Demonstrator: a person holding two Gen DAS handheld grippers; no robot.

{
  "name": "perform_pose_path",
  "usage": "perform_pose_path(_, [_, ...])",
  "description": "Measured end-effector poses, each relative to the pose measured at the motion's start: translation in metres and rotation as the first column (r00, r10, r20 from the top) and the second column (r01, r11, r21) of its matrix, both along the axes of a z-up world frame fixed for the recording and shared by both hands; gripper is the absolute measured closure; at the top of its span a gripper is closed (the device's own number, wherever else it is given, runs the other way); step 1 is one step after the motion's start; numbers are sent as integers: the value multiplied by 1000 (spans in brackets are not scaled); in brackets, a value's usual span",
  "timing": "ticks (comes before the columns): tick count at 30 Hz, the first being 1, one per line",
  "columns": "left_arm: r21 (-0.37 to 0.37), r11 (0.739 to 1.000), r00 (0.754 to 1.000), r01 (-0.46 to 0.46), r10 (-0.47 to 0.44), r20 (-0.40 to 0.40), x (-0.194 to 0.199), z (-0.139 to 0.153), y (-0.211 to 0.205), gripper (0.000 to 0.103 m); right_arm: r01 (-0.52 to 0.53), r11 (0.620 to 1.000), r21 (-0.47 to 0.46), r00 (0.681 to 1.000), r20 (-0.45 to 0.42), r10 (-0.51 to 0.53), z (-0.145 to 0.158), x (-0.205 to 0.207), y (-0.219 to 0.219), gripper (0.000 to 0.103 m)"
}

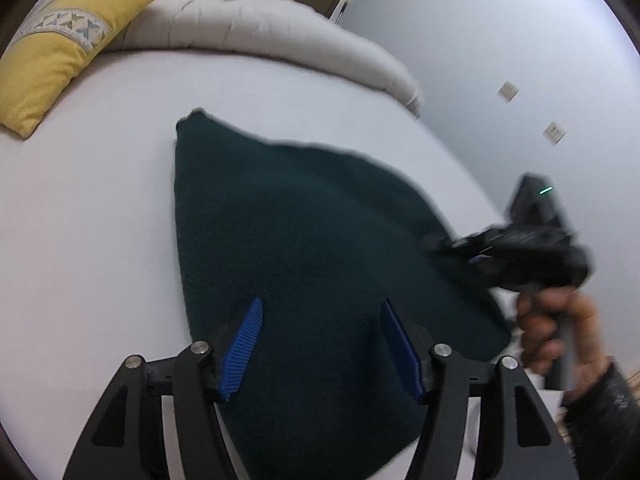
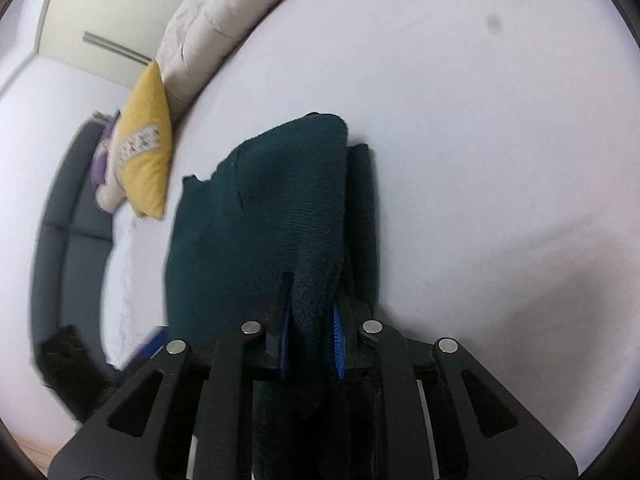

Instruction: Fold small clothes

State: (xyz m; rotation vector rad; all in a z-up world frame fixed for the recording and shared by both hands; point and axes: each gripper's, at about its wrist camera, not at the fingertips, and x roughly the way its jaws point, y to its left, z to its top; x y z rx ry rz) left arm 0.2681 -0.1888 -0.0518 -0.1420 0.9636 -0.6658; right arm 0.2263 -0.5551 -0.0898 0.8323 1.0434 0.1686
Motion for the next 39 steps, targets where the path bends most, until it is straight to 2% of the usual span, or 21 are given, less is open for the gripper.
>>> perform_pose_path(2, [9, 1000, 1000, 6, -7, 22, -5, -1, 1, 39, 27, 1000, 3, 1000, 0, -27, 5, -10, -5, 84])
perform_pose_path(3, [13, 1000, 1000, 7, -8, 25, -6, -1, 2, 39, 47, 997, -55, 999, 5, -47, 14, -16, -5, 73])
perform_pose_path(4, [14, 1000, 1000, 6, -7, 24, -6, -1, 2, 39, 76, 985, -154, 997, 13, -75, 27, -23, -3, 72])
perform_pose_path(5, [16, 1000, 1000, 5, -6, 22, -6, 0, 3, 39, 97, 975, -201, 995, 45, -90, 40, -31, 0, 72])
perform_pose_path(6, [15, 1000, 1000, 6, -6, 23, -6, 2, 3, 39, 95, 978, -184, 994, 75, -82, 46, -36, 0, 72])
perform_pose_path(7, [14, 1000, 1000, 0, -1, 24, -6, 5, 4, 39, 58, 991, -120, 992, 122, -43, 58, -41, 9, 72])
perform_pose_path(9, [2, 1000, 999, -17, 17, 33, -7, 12, 6, 40, -48, 997, -60, 980, 188, 59, 71, -53, 31, 72])
perform_pose_path(11, [-6, 1000, 999, -17, 17, 48, -8, 18, 5, 40, -123, 991, -55, 975, 178, 131, 66, -59, 49, 72])
perform_pose_path(13, [12, 1000, 998, -2, 2, 56, -6, 22, -3, 40, -159, 986, -58, 980, 114, 164, 43, -64, 56, 73])
perform_pose_path(15, [31, 1000, 998, 1, -4, 70, -1, 24, -10, 40, -126, 990, -54, 991, 47, 129, 17, -70, 48, 84])
perform_pose_path(18, [49, 999, 999, -16, 14, 48, 18, 17, -17, 40, -51, 993, 103, 997, 62, 45, -7, -87, 17, 100])
perform_pose_path(22, [75, 997, 999, -37, 37, 2, 37, -3, -22, 40, -14, 986, 166, 998, 67, 3, -24, -109, -1, 103])
perform_pose_path(24, [99, 995, 999, -32, 31, 15, 36, -7, -25, 40, -5, 984, 178, 997, 79, -10, -28, -112, -1, 103])
perform_pose_path(26, [125, 992, 999, -21, 16, 40, 32, -10, -26, 39, 0, 985, 174, 996, 92, -17, -31, -120, -1, 103])
perform_pose_path(29, [95, 995, 999, -16, 13, 34, 32, -15, -20, 39, -2, 990, 140, 994, 104, -13, -31, -126, 11, 103])
perform_pose_path(36, [86, 996, 999, 18, -22, 36, 31, -18, -12, 39, -21, 997, 77, 997, 70, 16, -26, -137, 33, 103])
perform_pose_path(38, [85, 996, 999, 22, -25, 31, 35, -17, -11, 39, -26, 1000, 15, 998, 56, 25, -12, -144, 31, 101])
perform_pose_path(39, [85, 996, 999, 22, -25, 29, 37, -17, -14, 39, -22, 1000, -21, 998, 61, 23, 1, -145, 30, 95])
